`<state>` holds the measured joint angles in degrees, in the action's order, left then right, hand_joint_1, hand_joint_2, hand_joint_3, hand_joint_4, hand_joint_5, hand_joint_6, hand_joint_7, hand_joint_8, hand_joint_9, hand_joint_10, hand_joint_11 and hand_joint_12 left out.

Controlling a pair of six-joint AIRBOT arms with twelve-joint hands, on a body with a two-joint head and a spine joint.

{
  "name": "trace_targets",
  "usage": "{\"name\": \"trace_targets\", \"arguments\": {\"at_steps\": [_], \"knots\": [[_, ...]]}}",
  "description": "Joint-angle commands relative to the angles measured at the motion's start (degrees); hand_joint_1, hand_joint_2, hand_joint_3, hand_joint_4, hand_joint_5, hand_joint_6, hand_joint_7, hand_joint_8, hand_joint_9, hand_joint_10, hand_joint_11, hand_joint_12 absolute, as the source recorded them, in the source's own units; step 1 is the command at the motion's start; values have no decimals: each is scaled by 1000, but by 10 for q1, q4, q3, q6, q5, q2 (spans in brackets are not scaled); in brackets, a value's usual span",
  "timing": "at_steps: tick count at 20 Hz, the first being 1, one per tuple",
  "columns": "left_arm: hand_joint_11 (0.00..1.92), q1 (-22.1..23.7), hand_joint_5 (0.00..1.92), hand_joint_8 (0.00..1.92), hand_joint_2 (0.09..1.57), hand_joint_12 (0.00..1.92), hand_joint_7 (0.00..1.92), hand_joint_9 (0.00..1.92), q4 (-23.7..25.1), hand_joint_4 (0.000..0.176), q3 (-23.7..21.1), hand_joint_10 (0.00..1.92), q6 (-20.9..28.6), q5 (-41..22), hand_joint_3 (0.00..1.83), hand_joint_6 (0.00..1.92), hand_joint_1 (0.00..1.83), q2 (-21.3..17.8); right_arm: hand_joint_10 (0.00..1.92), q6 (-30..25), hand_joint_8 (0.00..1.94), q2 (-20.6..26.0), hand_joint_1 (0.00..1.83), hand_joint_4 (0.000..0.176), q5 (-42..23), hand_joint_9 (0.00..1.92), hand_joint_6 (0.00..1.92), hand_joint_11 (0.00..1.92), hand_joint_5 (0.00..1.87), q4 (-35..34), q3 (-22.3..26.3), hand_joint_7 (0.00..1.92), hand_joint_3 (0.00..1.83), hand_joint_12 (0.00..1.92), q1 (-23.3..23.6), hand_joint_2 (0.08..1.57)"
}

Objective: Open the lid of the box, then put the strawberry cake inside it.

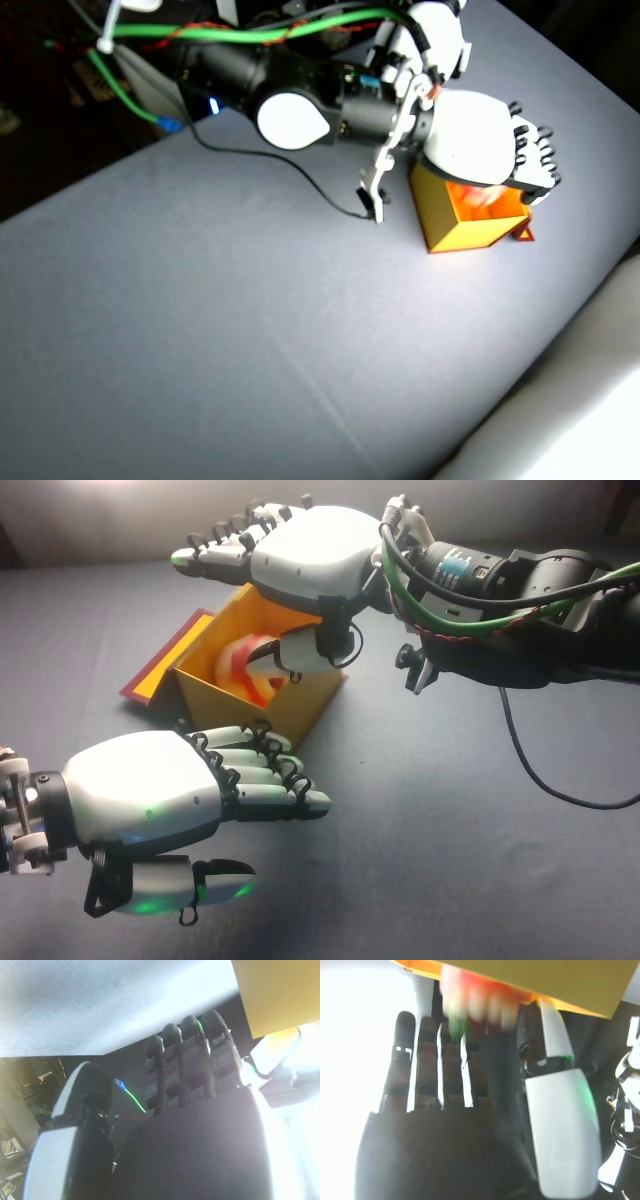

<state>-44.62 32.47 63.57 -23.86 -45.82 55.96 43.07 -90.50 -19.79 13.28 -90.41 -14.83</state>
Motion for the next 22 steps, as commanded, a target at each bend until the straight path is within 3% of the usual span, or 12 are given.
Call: {"name": "trace_targets", "arguments": {"at_steps": [1,3,4,6,8,10,11,14,16,19,20,22], "knots": [[0,6,202,2,1501,292,278,189,-13,0,1,26,3,-61,4,0,328,2,39,-3,14,0,932,0,-61,326,19,0,181,-4,-3,242,0,1285,8,1101],[0,6,147,6,1480,420,276,193,-14,0,1,40,4,-61,0,0,438,2,11,-3,4,0,911,38,-59,251,3,0,129,-2,-2,212,0,1015,8,1096],[0,6,184,14,1471,424,297,210,-15,0,1,48,4,-61,0,17,430,2,1,-3,0,0,831,56,-59,110,4,0,42,-1,0,109,5,567,8,1121],[0,6,195,0,1470,430,215,170,-15,0,-1,28,4,-61,0,14,417,1,1,-3,1,0,695,50,-59,9,1,0,5,10,15,30,6,57,13,1163],[0,4,220,3,1432,593,154,160,-18,0,-6,21,4,-62,0,15,554,-4,0,-3,0,19,664,49,-62,0,5,0,15,19,36,0,15,1,21,1189],[0,1,254,6,1412,704,190,170,-24,0,-12,21,1,-64,0,11,589,-11,0,-3,0,51,533,43,-73,0,0,0,0,27,64,0,4,530,21,1262],[0,0,256,7,1412,799,210,192,-30,0,-14,25,-5,-64,0,7,571,-13,13,-3,3,72,641,0,-81,56,7,0,62,31,82,51,0,705,21,1259],[0,-3,211,0,1454,630,174,169,-49,11,-17,7,-20,-65,5,2,405,-19,0,-3,0,141,414,13,-107,0,0,0,1,34,133,0,9,624,20,1323],[0,-8,204,0,1463,554,149,145,-63,0,-22,3,-32,-68,3,3,407,-25,0,-3,0,168,304,38,-121,0,0,0,0,37,165,0,4,35,19,1294],[0,-22,195,4,1454,530,150,138,-100,0,-33,10,-63,-93,1,4,443,-41,0,-3,0,223,267,43,-158,0,0,20,0,38,205,0,9,10,-6,1315],[0,-28,197,1,1463,567,140,137,-117,7,-37,10,-76,-105,3,5,415,-47,0,-3,0,235,279,0,-170,0,0,54,0,37,215,0,18,29,-16,1345],[0,-48,164,1,1465,672,73,101,-160,30,-46,2,-106,-140,1,1,393,-61,0,-3,0,264,151,0,-200,0,0,1,0,33,236,0,0,32,-43,1410]]}}
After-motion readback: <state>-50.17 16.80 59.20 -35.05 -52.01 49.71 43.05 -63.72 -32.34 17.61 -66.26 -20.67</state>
